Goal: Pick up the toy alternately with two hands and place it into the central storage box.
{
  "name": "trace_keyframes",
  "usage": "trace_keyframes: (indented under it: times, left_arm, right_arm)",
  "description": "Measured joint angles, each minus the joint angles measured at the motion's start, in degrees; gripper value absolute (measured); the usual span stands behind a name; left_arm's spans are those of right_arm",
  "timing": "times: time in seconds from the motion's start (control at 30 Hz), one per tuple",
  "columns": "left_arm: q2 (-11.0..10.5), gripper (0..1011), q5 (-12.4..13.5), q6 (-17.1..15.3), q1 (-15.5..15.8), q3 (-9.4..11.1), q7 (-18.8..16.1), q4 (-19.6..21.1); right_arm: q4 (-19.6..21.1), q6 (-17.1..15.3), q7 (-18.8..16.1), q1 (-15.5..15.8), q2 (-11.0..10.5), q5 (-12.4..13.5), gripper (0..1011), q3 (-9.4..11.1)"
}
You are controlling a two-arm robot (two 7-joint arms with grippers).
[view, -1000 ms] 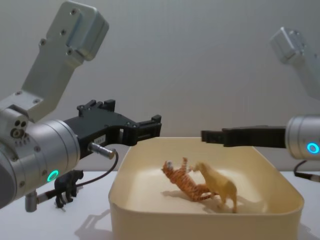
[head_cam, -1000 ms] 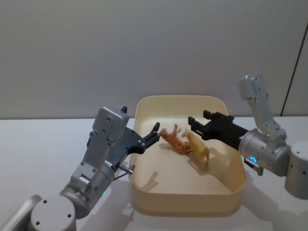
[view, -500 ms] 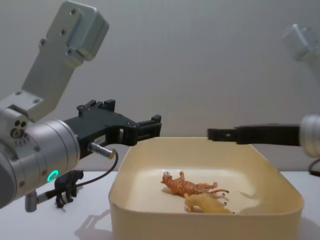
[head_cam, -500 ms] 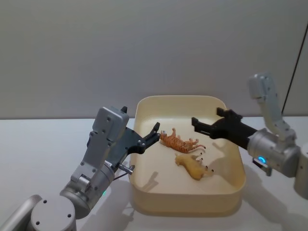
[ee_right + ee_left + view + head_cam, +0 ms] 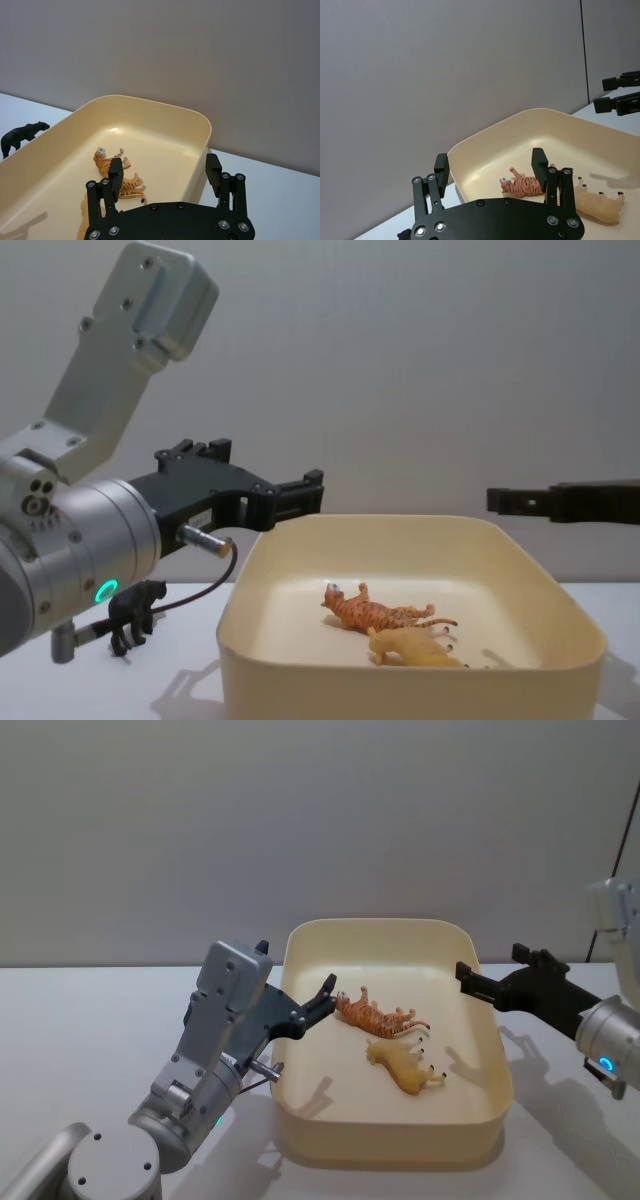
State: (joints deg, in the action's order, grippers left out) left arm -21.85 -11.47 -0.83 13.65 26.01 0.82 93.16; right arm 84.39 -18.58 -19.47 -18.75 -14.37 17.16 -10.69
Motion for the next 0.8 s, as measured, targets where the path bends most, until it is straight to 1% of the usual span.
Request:
trace_keyframes:
  times: [0.13,0.27,0.4,0.5,0.6,0.8]
  left_arm:
    - [0.1,1001,0.0,-0.4,0.3,-0.1,0.9,-0.2]
    - [0.2,1001,-0.4,-1.5,0.6,-0.3,1.8,-0.3]
    - [0.2,1001,-1.1,-3.2,0.7,-0.6,2.1,-0.2]
    - [-0.1,1001,-2.0,-5.3,0.7,-1.0,1.5,0.2]
    - [-0.3,1001,-2.5,-6.5,0.5,-1.3,0.7,0.6]
    - [-0.7,1001,-4.1,-9.9,0.0,-2.2,-2.3,1.5]
  right_arm:
    - [1.1,-0.1,0.4,0.9,-0.7,0.4,1001,0.5]
    - [1.8,-0.1,0.7,1.4,-1.1,0.7,1001,0.8]
    - [2.3,-0.1,0.9,1.7,-1.4,0.8,1001,1.0]
    - [2.6,-0.1,1.1,2.0,-1.7,1.0,1001,1.2]
    - [2.8,-0.1,1.1,2.1,-1.8,1.0,1001,1.3]
    - [3.1,-0.2,1.3,2.4,-2.0,1.2,1001,1.4]
